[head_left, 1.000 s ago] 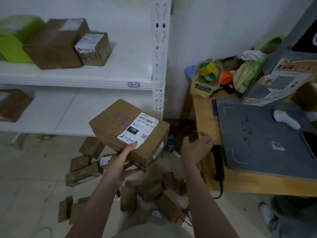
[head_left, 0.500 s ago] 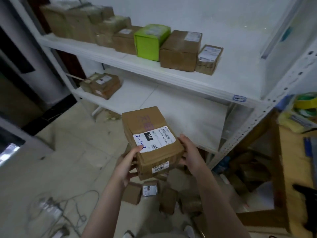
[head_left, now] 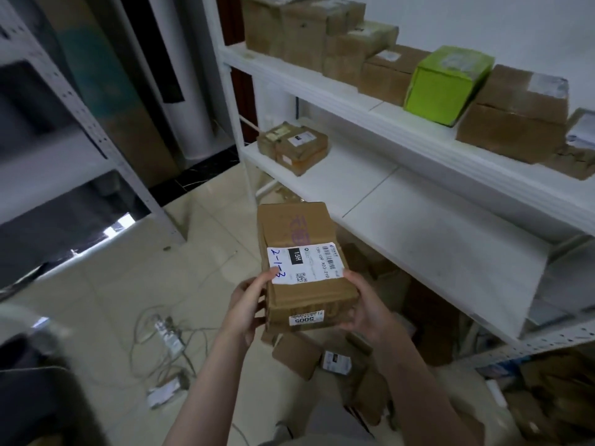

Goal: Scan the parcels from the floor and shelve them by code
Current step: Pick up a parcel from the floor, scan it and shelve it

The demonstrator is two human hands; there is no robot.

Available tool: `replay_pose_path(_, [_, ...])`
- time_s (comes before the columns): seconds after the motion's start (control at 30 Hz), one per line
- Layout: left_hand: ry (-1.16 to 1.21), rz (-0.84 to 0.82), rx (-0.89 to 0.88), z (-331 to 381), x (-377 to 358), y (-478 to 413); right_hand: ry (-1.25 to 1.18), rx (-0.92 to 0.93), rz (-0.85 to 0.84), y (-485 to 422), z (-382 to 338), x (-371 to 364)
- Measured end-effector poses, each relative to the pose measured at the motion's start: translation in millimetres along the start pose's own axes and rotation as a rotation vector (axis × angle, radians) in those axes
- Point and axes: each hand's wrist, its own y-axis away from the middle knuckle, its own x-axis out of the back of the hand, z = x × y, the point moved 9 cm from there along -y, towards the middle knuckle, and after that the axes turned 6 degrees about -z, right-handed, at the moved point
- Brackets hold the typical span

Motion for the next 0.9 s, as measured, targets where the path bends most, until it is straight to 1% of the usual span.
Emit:
replay_pose_path(0.17, [0.007,0.071,0.021,22.4,2.5,-36.4,0.004,-0.019,0.041,-46.7,-4.8,-9.4])
replay_pose_path(0.3, [-0.059,0.064,0.096,37.6,-9.1,-75.5,-0.083,-0.041,0.103,-84.1,-13.3,1.4])
replay_pose_path(0.37, [-0.065,0.036,0.124,43.9,-21.1,-97.0,-0.106,-0.038,0.126,-103.3,-25.4,9.7])
replay_pose_path(0.47, [-0.056,0.019,0.140,55.6,-42.3,-129.5,-0.098,-0.051,0.124,-129.6,-47.7,19.3])
replay_pose_path(0.67, [-0.106,0.013,0.115,91.8,-78.0,-197.5,-0.095,-0.079,0.103,-175.0,-87.3,38.9])
replay_pose_path(0.83, [-0.160,-0.004,0.116,119.0,-96.3,-260.5,-0.098,-0.115,0.047,-217.2,-110.9,45.5])
replay_pose_path(0.9, [-0.165,-0.015,0.124,125.3,-101.1,-290.2,-0.138,-0.126,0.082,-239.3,-115.9,51.4])
